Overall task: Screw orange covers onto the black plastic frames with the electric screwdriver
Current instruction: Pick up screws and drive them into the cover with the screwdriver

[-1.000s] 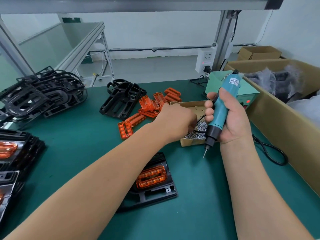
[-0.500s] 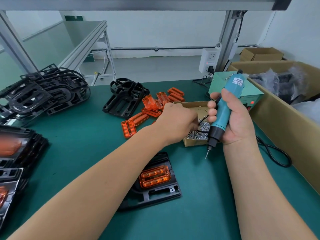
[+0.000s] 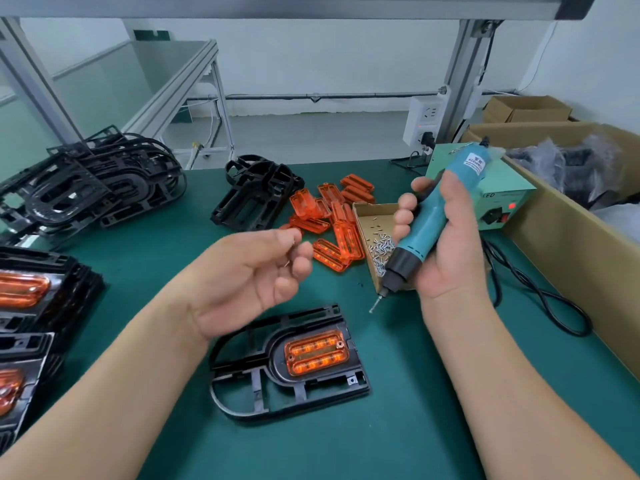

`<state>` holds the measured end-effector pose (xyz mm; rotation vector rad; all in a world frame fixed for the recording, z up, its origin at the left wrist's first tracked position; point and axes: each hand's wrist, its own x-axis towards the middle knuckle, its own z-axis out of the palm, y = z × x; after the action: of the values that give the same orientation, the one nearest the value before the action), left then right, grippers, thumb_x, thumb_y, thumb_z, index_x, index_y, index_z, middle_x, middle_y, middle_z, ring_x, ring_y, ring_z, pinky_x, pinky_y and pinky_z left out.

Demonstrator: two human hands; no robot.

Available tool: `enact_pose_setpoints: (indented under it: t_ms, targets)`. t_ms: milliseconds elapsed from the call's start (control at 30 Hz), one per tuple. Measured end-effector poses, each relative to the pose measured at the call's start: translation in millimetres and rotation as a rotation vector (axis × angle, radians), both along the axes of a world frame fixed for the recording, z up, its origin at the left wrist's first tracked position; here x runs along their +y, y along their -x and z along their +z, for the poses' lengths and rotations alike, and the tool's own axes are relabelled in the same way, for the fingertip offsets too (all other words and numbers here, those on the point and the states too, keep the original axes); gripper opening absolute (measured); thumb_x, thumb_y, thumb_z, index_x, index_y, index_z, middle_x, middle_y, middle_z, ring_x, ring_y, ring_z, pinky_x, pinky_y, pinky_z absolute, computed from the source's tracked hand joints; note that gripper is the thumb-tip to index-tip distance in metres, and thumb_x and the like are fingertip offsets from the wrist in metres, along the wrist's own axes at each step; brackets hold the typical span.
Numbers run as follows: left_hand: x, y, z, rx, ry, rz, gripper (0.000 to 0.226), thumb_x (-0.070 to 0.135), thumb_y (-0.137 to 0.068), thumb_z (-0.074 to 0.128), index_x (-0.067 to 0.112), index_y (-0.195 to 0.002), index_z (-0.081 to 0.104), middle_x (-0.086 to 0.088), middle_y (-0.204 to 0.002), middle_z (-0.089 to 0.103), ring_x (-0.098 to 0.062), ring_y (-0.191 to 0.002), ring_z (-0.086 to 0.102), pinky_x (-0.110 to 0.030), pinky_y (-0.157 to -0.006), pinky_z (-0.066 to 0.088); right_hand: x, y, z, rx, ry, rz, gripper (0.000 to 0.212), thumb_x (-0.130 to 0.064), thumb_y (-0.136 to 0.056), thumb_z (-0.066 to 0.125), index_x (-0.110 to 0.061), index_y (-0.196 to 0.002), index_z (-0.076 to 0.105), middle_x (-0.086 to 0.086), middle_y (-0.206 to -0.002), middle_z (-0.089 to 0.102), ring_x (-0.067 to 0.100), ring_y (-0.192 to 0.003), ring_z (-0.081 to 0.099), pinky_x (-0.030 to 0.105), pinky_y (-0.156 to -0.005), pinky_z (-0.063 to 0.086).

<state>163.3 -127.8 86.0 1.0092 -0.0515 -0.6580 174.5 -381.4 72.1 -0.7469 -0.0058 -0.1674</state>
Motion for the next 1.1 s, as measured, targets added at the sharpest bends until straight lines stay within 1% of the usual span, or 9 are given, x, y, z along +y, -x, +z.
enact_pose_setpoints:
  t_ms: [67,167,267,367,467,567,733,867,1100]
  targets:
    - [7.1,5.1,-10.7,-0.057,-0.112,-0.006,0.007,0.009,-0.102,0.056,0.008,-0.104,0.062,-0.006,-0.089,0.063,-0.010,-0.067,0.052,-0.016,-0.048,0.041,13.4,2.5,-2.2,-0.012,-0.028,-0.004,0.032,-0.048,-0.105,0.058,-0.019,-0.095,0.067,0.001,-0.074,0.058,0.016,-0.063,0.060,0.026,-0.057,0.053]
    - [7.6,9.2,-22.1,-0.280,-0.387,0.053,0.013,0.005,-0.102,0.062,0.010,-0.100,0.074,-0.009,-0.088,0.068,-0.011,-0.063,0.047,-0.017,-0.047,0.037,31.1,4.9,-6.1,0.015,-0.035,-0.013,0.033,-0.052,-0.104,0.059,-0.021,-0.094,0.066,-0.001,-0.069,0.052,0.016,-0.062,0.059,0.028,-0.058,0.053]
    - [8.5,7.7,-22.9,-0.472,-0.579,0.119,0.018,0.008,-0.098,0.070,0.022,-0.097,0.081,-0.006,-0.091,0.078,-0.010,-0.062,0.047,-0.018,-0.050,0.037,38.2,5.1,-7.2,0.002,-0.061,-0.023,0.032,-0.052,-0.104,0.058,-0.020,-0.098,0.063,-0.001,-0.070,0.049,0.014,-0.062,0.055,0.025,-0.058,0.050]
    - [13.9,7.9,-21.2,-0.564,-0.711,0.099,0.018,0.016,-0.095,0.076,0.033,-0.100,0.081,0.000,-0.094,0.081,-0.004,-0.061,0.051,-0.014,-0.055,0.042,36.8,7.0,-3.6,-0.048,-0.082,-0.046,0.030,-0.047,-0.105,0.058,-0.017,-0.102,0.059,-0.001,-0.073,0.049,0.014,-0.066,0.055,0.026,-0.062,0.050]
    - [12.6,12.6,-20.6,-0.623,-0.746,0.030,0.019,0.018,-0.095,0.077,0.036,-0.100,0.080,0.006,-0.095,0.081,0.004,-0.072,0.067,-0.007,-0.065,0.047,33.2,9.9,1.6,-0.099,-0.128,-0.068,0.028,-0.043,-0.108,0.056,-0.015,-0.103,0.057,0.000,-0.075,0.049,0.014,-0.069,0.055,0.026,-0.066,0.051]
    - [8.9,17.6,-19.9,-0.643,-0.772,-0.028,0.021,0.018,-0.097,0.074,0.039,-0.100,0.078,0.009,-0.098,0.081,-0.001,-0.091,0.074,-0.008,-0.078,0.049,33.3,13.6,5.6,-0.128,-0.159,-0.070,0.026,-0.039,-0.108,0.056,-0.014,-0.104,0.056,-0.001,-0.076,0.050,0.014,-0.071,0.057,0.026,-0.069,0.052]
    - [6.0,23.4,-16.3,-0.616,-0.701,-0.047,0.017,0.014,-0.098,0.073,0.030,-0.099,0.079,0.005,-0.096,0.082,0.006,-0.074,0.068,-0.003,-0.065,0.046,39.4,17.3,6.8,-0.138,-0.138,-0.082,0.022,-0.036,-0.108,0.057,-0.015,-0.103,0.056,0.000,-0.076,0.051,0.016,-0.073,0.057,0.028,-0.072,0.052]
    - [3.5,25.9,-15.8,-0.600,-0.668,-0.037,0.011,0.014,-0.096,0.075,0.023,-0.102,0.079,0.002,-0.095,0.082,0.007,-0.070,0.067,-0.002,-0.062,0.045,41.6,18.0,5.6,-0.150,-0.116,-0.079,0.022,-0.036,-0.108,0.058,-0.014,-0.103,0.057,0.001,-0.076,0.052,0.016,-0.074,0.059,0.029,-0.072,0.053]
    - [5.1,24.5,-16.1,-0.585,-0.675,-0.023,0.015,0.017,-0.097,0.076,0.031,-0.102,0.079,0.001,-0.096,0.081,0.003,-0.069,0.063,-0.010,-0.060,0.045,41.4,19.5,6.7,-0.160,-0.106,-0.077,0.022,-0.036,-0.108,0.058,-0.015,-0.102,0.057,0.000,-0.076,0.052,0.016,-0.073,0.058,0.029,-0.073,0.052]
